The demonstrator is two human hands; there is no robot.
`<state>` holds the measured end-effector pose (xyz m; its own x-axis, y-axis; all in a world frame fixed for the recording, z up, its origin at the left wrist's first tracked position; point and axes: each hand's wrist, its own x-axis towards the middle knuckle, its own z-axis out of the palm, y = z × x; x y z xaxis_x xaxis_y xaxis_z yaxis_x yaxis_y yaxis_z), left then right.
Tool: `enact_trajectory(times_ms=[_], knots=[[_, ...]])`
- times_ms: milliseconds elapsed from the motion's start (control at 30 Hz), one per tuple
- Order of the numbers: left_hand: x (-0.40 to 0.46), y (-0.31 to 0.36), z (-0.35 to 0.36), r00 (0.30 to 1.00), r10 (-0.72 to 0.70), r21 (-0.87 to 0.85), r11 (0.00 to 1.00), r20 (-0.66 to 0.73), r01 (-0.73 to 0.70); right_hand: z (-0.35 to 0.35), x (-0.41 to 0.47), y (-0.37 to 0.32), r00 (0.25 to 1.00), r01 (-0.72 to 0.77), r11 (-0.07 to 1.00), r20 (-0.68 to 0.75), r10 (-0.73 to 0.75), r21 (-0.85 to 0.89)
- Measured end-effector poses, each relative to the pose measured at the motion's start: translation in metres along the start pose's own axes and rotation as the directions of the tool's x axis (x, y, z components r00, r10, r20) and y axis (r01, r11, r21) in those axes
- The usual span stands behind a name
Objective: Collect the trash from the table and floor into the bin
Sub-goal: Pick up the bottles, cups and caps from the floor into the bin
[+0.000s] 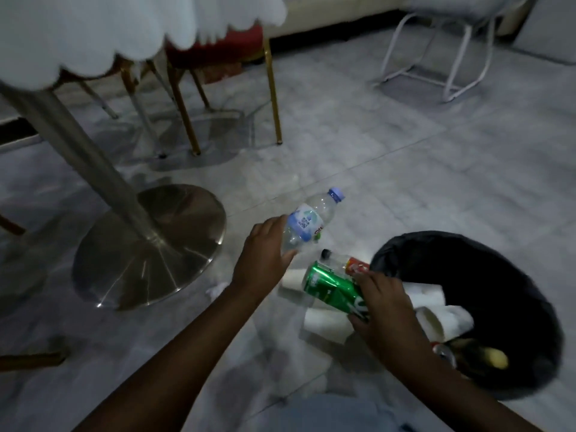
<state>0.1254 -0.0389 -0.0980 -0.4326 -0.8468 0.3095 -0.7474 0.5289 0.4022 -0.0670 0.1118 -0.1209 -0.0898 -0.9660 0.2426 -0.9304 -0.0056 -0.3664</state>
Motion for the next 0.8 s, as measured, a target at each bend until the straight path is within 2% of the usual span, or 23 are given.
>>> enact_trajectory(times_ms=[133, 200, 300, 467, 633, 800], knots=[[0.017, 0.073, 0.012, 0.983, 0.171, -0.066, 0.984, 0.064, -0.167, -0.05, -0.033, 0.052, 0.99, -0.125, 0.991, -0.071, 0.122, -0.042], [0.019, 0.104, 0.024, 0.957, 0.269, -0.083, 0.962, 0.106, -0.261, -0.069, -0.048, 0.077, 0.981, -0.184, 0.98, -0.073, 0.178, -0.079], [0.022, 0.143, 0.048, 0.896, 0.37, -0.101, 0.929, 0.245, -0.356, -0.089, -0.072, 0.117, 0.966, -0.26, 0.957, -0.043, 0.256, -0.128], [0.041, 0.182, 0.078, 0.776, 0.376, 0.0, 0.9, 0.506, -0.437, -0.088, -0.09, 0.161, 0.944, -0.308, 0.936, 0.067, 0.322, -0.171], [0.057, 0.2, 0.104, 0.703, 0.427, 0.086, 0.819, 0.569, -0.567, -0.078, -0.081, 0.169, 0.928, -0.318, 0.927, 0.134, 0.347, -0.199], [0.064, 0.219, 0.131, 0.696, 0.388, 0.187, 0.78, 0.604, -0.597, -0.071, -0.065, 0.175, 0.922, -0.308, 0.926, 0.171, 0.347, -0.216]])
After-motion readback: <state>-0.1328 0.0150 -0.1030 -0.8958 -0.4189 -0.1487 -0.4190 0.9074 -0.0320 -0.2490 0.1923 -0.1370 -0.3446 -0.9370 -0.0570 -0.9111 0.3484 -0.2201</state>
